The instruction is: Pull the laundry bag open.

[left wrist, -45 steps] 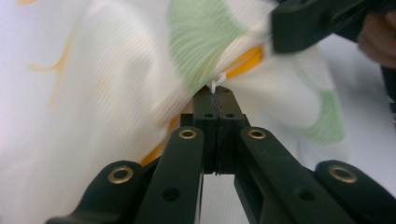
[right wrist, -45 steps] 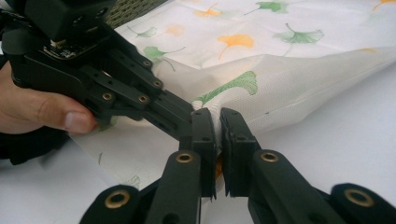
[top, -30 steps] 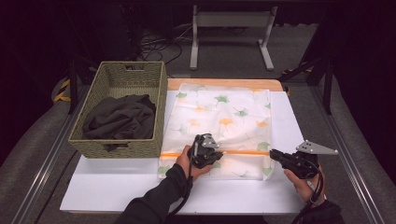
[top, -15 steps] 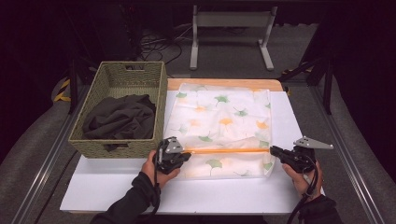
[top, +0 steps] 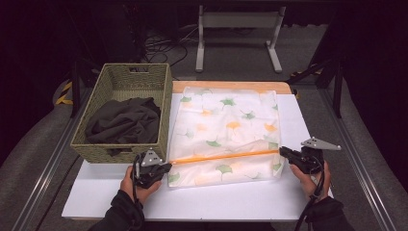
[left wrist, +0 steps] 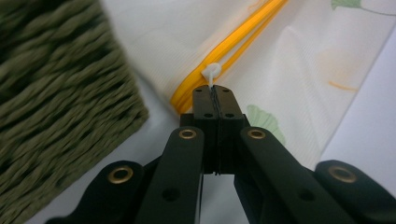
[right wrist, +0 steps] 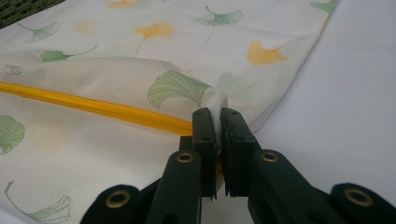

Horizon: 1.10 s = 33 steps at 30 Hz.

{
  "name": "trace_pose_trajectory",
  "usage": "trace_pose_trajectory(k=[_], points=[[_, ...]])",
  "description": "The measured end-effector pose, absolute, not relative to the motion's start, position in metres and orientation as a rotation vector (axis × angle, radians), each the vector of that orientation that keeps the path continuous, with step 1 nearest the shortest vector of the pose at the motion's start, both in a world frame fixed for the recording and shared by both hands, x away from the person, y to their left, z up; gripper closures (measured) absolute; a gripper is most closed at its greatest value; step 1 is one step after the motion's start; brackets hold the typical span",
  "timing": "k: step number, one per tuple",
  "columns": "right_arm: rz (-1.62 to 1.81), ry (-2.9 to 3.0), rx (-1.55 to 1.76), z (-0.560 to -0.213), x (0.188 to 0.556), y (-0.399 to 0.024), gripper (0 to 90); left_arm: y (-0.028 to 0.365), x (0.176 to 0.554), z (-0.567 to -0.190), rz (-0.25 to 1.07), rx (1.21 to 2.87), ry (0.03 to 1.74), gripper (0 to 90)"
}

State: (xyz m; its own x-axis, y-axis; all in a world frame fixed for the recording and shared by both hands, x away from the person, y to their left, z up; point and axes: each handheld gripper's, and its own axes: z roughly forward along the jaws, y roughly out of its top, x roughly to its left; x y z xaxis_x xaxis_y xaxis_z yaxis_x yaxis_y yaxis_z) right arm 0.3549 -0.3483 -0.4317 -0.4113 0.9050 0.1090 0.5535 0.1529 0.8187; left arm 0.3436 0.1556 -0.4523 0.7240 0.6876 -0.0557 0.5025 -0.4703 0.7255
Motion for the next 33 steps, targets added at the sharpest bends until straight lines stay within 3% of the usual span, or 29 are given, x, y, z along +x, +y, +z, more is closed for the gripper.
trace_pose_trajectory(k=[9, 18, 20, 22, 28, 33], points=[[1.137, 2.023, 1.424, -0.435, 0.361, -0.344, 85.6, 0.161, 0.345, -0.453, 0.395, 2.154, 0.938, 89.7], [1.107, 2.039, 1.445, -0.44, 0.367, -0.335, 84.2, 0.171, 0.347, -0.453, 0.396, 2.117, 0.941, 89.6], [1.103, 2.049, 1.455, -0.44, 0.365, -0.335, 70.9, 0.172, 0.344, -0.452, 0.401, 2.095, 0.929, 89.4], [1.075, 2.071, 1.437, -0.438, 0.36, -0.335, 63.5, 0.178, 0.341, -0.449, 0.433, 2.079, 0.907, 89.6], [1.112, 2.051, 1.319, -0.42, 0.347, -0.337, 64.6, 0.195, 0.332, -0.45, 0.47, 2.087, 0.842, 79.0], [1.151, 2.167, 1.107, -0.402, 0.344, -0.307, 66.8, 0.21, 0.325, -0.451, 0.488, 2.079, 0.82, 60.2]])
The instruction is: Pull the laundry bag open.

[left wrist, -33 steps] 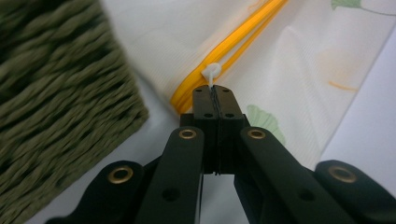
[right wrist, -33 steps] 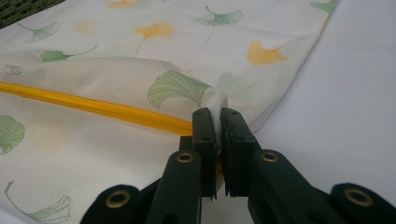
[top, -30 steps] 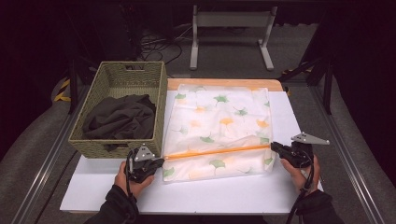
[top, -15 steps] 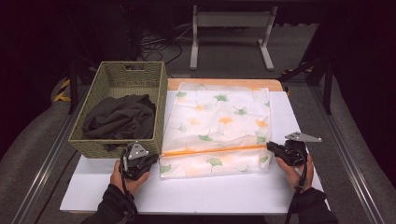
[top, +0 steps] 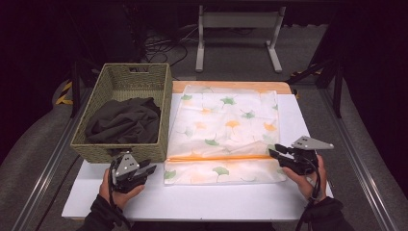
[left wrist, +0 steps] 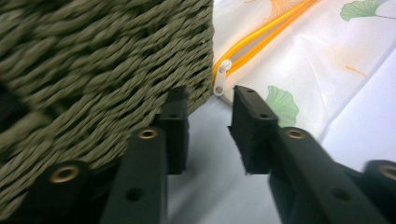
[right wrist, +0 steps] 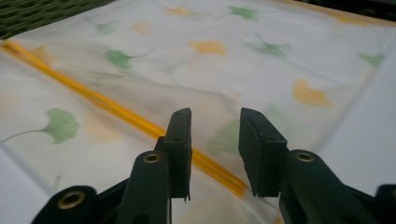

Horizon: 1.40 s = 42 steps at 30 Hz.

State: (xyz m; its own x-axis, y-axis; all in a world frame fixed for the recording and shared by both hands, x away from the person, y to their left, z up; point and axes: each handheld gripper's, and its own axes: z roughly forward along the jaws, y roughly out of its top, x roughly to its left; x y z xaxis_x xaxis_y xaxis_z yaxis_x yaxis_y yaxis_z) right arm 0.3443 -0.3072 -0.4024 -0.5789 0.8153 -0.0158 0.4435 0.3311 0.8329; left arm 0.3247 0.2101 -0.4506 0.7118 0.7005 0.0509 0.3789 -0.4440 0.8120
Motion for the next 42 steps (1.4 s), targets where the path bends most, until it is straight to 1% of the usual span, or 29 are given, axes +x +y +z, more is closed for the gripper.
trace_pose_trajectory(k=[1, 2, 3, 4, 5, 7, 10, 15, 17, 24, 26, 28, 29, 32, 33, 40, 42], points=[[1.152, 2.205, 1.055, -0.401, 0.345, -0.298, 67.5, 0.213, 0.323, -0.451, 0.5, 2.083, 0.824, 55.6], [1.159, 2.246, 1.006, -0.401, 0.346, -0.287, 67.9, 0.218, 0.321, -0.452, 0.502, 2.08, 0.818, 53.1], [1.157, 2.298, 0.95, -0.403, 0.349, -0.272, 69.4, 0.221, 0.32, -0.453, 0.497, 2.081, 0.819, 46.4], [1.157, 2.298, 0.95, -0.403, 0.349, -0.272, 69.4, 0.221, 0.32, -0.453, 0.497, 2.081, 0.819, 43.1], [1.148, 2.333, 0.915, -0.405, 0.352, -0.261, 70.8, 0.223, 0.318, -0.454, 0.505, 2.086, 0.836, 43.1], [1.116, 2.397, 0.856, -0.411, 0.358, -0.241, 70.8, 0.228, 0.316, -0.458, 0.486, 2.089, 0.85, 35.8], [1.068, 2.463, 0.799, -0.42, 0.369, -0.215, 69.6, 0.232, 0.312, -0.461, 0.508, 2.119, 0.853, 31.4], [1.007, 2.518, 0.784, -0.431, 0.383, -0.191, 61.0, 0.233, 0.31, -0.46, 0.494, 2.103, 0.861, 28.4], [1.012, 2.514, 0.796, -0.433, 0.387, -0.187, 60.7, 0.233, 0.309, -0.461, 0.492, 2.096, 0.858, 27.5], [0.991, 2.521, 0.835, -0.442, 0.403, -0.188, 57.4, 0.231, 0.307, -0.46, 0.493, 2.081, 0.842, 23.1], [0.989, 2.57, 0.856, -0.449, 0.41, -0.191, 52.4, 0.23, 0.308, -0.461, 0.491, 2.091, 0.849, 21.4], [1.016, 2.574, 0.867, -0.451, 0.412, -0.192, 52.1, 0.228, 0.309, -0.463, 0.508, 2.11, 0.872, 21.4], [1.007, 2.574, 0.856, -0.451, 0.413, -0.191, 52.1, 0.228, 0.31, -0.464, 0.495, 2.105, 0.874, 21.3], [1.007, 2.573, 0.84, -0.451, 0.417, -0.19, 57.2, 0.229, 0.309, -0.464, 0.492, 2.101, 0.873, 20.7], [1.007, 2.573, 0.84, -0.451, 0.417, -0.19, 57.2, 0.229, 0.309, -0.464, 0.492, 2.101, 0.873, 20.6], [1.024, 2.514, 0.844, -0.454, 0.42, -0.19, 81.9, 0.23, 0.308, -0.465, 0.476, 2.098, 0.879, 19.4], [1.022, 2.504, 0.859, -0.454, 0.42, -0.191, 85.9, 0.23, 0.308, -0.465, 0.481, 2.098, 0.877, 19.2]])
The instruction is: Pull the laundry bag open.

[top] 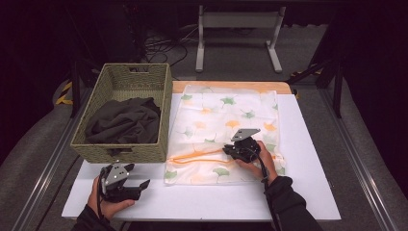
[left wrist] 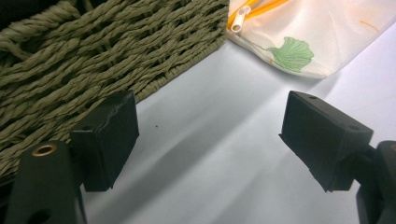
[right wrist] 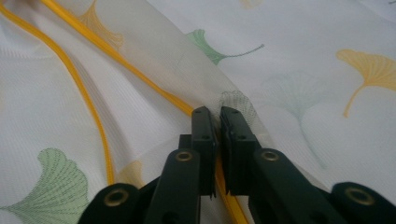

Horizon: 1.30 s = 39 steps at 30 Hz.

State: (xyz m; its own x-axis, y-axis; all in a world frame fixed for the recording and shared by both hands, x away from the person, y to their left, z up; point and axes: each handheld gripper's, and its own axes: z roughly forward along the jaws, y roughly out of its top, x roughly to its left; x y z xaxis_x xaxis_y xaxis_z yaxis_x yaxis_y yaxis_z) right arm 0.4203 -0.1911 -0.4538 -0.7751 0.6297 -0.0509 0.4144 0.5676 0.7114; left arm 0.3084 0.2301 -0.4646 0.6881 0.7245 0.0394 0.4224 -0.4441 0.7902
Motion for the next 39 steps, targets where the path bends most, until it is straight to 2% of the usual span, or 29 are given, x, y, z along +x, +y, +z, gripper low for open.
trace_pose_trajectory(k=[8, 15, 20, 24, 26, 33, 39], points=[[1.078, 2.403, 0.874, -0.436, 0.414, -0.198, 88.0, 0.237, 0.306, -0.455, 0.498, 2.036, 0.847, 14.6], [1.181, 2.321, 0.876, -0.406, 0.403, -0.202, 88.2, 0.25, 0.301, -0.419, 0.601, 1.966, 0.782, 11.0], [1.213, 2.302, 0.868, -0.396, 0.399, -0.202, 88.2, 0.26, 0.31, -0.394, 0.606, 1.935, 0.777, 7.5], [1.216, 2.292, 0.842, -0.389, 0.397, -0.197, 88.3, 0.26, 0.332, -0.365, 0.684, 1.979, 0.729, 10.0], [1.223, 2.284, 0.827, -0.385, 0.396, -0.195, 88.3, 0.257, 0.348, -0.357, 0.68, 2.034, 0.726, 9.9], [1.255, 2.242, 0.802, -0.37, 0.392, -0.194, 88.4, 0.252, 0.404, -0.355, 0.632, 2.11, 0.82, 9.1], [1.256, 2.247, 0.794, -0.37, 0.392, -0.19, 88.4, 0.252, 0.432, -0.358, 0.591, 2.212, 0.866, 5.9]])
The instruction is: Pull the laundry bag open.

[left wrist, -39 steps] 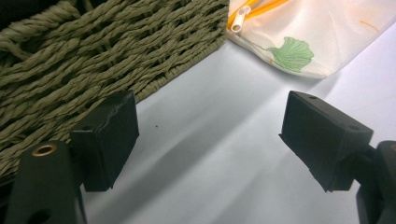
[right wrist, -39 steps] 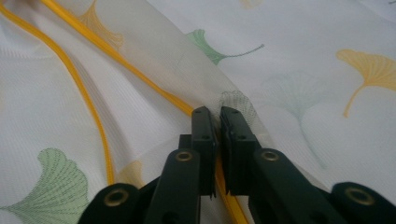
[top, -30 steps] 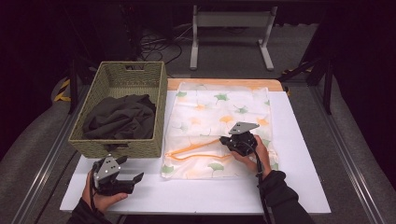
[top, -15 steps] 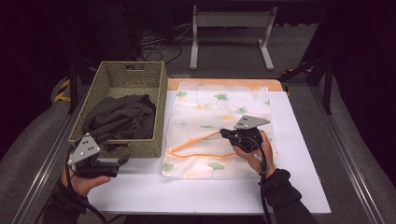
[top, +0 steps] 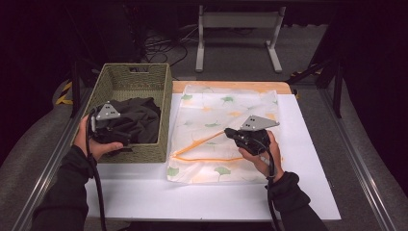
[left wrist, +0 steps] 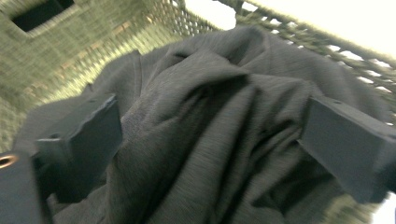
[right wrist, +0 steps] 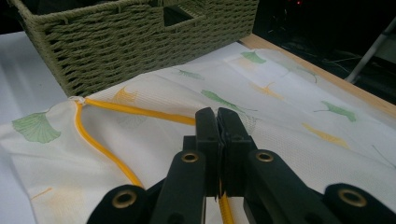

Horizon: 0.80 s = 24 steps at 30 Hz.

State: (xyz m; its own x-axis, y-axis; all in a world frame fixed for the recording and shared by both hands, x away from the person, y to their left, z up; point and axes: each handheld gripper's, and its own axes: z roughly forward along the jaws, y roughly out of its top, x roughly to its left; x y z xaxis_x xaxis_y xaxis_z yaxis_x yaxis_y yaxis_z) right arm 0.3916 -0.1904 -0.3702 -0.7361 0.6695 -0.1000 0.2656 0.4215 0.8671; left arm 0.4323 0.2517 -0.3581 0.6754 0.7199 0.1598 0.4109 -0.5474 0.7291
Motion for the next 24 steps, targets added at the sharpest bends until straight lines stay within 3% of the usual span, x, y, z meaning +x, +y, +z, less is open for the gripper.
trace_pose_trajectory(k=[6, 12, 24], points=[[1.262, 2.274, 0.812, -0.378, 0.391, -0.19, 88.2, 0.242, 0.448, -0.355, 0.555, 2.327, 0.847, 4.7], [1.254, 2.308, 0.801, -0.382, 0.391, -0.187, 88.2, 0.238, 0.473, -0.359, 0.373, 2.45, 0.85, 1.9], [1.244, 2.353, 0.811, -0.39, 0.392, -0.185, 88.0, 0.222, 0.492, -0.379, 0.238, 2.635, 0.793, 0.0]])
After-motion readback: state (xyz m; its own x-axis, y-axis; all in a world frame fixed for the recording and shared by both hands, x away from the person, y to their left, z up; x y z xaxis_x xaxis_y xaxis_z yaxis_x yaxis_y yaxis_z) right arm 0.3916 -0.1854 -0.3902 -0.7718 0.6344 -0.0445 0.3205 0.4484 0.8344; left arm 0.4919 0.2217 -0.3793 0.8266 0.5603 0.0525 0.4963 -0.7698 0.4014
